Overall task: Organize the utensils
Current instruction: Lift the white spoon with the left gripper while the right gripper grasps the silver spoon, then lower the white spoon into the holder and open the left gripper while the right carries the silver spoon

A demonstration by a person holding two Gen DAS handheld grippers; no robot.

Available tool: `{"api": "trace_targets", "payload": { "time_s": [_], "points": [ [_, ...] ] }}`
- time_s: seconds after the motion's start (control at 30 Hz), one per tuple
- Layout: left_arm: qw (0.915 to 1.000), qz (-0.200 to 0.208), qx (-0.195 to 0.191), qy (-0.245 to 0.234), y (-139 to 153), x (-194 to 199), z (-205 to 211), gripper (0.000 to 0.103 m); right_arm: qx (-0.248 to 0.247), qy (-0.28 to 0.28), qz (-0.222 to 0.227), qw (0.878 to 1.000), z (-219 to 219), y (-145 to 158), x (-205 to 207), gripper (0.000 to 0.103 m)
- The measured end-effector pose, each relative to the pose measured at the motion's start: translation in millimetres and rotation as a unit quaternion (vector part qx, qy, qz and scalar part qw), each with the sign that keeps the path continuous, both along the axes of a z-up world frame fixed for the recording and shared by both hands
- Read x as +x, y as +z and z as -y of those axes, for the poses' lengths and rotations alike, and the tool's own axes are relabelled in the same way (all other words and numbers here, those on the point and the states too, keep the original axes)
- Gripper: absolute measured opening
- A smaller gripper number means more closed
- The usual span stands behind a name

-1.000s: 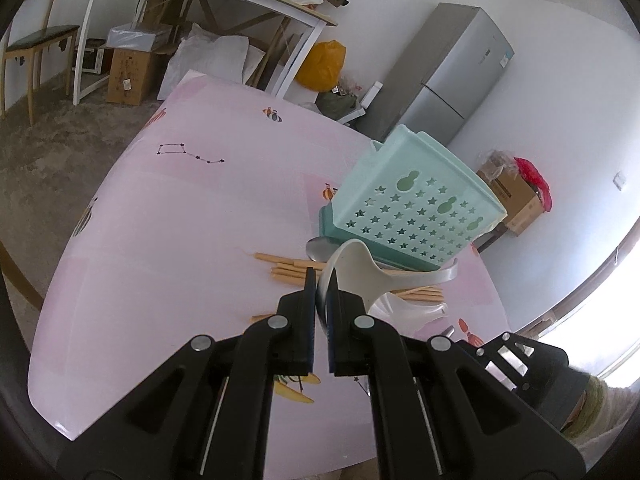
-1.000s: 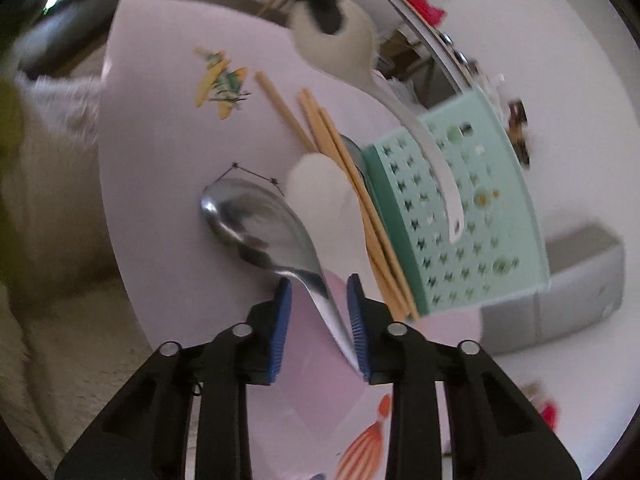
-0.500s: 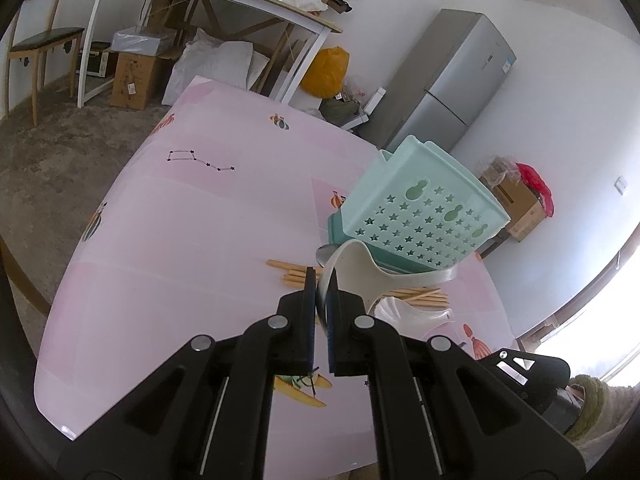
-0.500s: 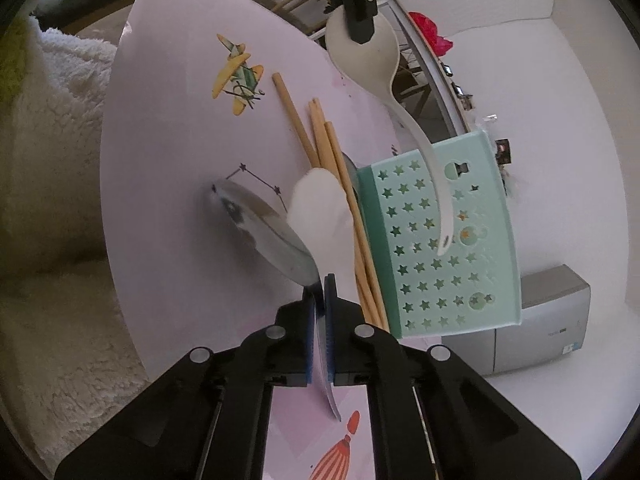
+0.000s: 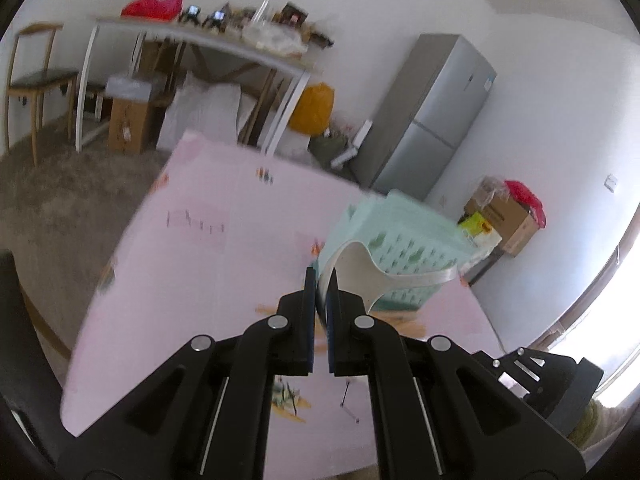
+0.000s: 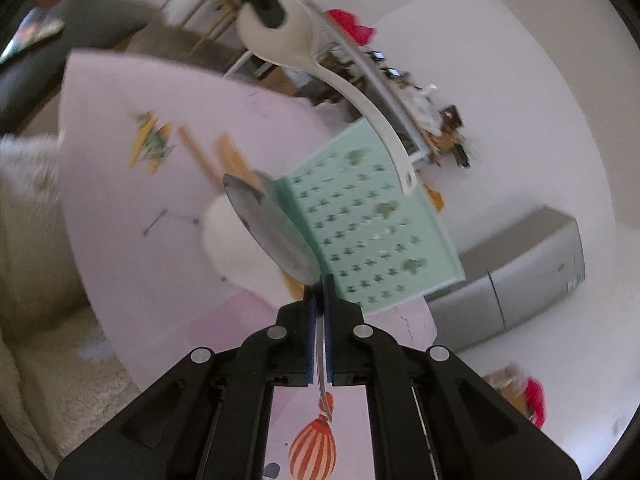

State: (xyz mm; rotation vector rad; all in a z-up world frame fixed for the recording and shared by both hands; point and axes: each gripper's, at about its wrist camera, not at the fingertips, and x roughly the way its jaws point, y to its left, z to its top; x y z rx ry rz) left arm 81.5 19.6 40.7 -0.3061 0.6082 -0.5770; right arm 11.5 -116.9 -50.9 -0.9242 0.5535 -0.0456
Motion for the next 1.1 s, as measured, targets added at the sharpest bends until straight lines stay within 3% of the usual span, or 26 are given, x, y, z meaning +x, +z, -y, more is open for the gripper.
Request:
{"api": "trace_targets", "payload": {
  "time_s": [0.1, 0.27, 0.43, 0.57, 0.67, 0.87, 0.97, 1.03, 1.1],
  "points": [
    [0.9994, 0.033, 0.002, -0.001, 25.9, 4.8, 1.7, 0.003, 0.046, -0.021, 0.021, 0.999, 10.1, 18.6, 0.2, 0.004],
    [0.9932, 0.099, 0.061, 0.01, 67.6, 19.4, 18.3, 0.003, 0.146, -0.058, 0.066, 0.985, 33.3, 51.8, 0.3, 0.004],
    [0.9768, 0.136, 0.165, 0.014, 96.3, 40.9, 44.3, 0.003, 0.215, -0.074, 0.102, 0.968, 55.7, 68.3, 2.7, 0.004],
    [0.9516, 0.159, 0.263, -0.002, 109.0, 49.7, 68.0, 0.003, 0.234, -0.076, 0.117, 0.962, 69.3, 66.7, 2.5, 0.004],
    [0.927, 0.163, 0.337, -0.019, 106.6, 58.3, 91.4, 0.003, 0.244, -0.075, 0.117, 0.96, 75.5, 60.7, 3.8, 0.004],
    [0.893, 0.151, 0.42, -0.059, 89.5, 72.4, 128.9, 0.003, 0.261, -0.08, 0.119, 0.955, 86.1, 60.3, 2.9, 0.004],
    [0.8916, 0.123, 0.43, -0.069, 79.3, 86.2, 143.9, 0.004, 0.273, -0.082, 0.121, 0.951, 93.6, 62.5, 2.2, 0.004],
    [0.8984, 0.112, 0.418, -0.072, 76.1, 93.5, 148.7, 0.007, 0.284, -0.084, 0.122, 0.947, 99.2, 66.3, 2.6, 0.004],
    [0.9139, 0.094, 0.387, -0.077, 73.8, 102.7, 150.2, 0.008, 0.3, -0.087, 0.124, 0.942, 106.3, 69.6, 3.1, 0.004]
  ]
}}
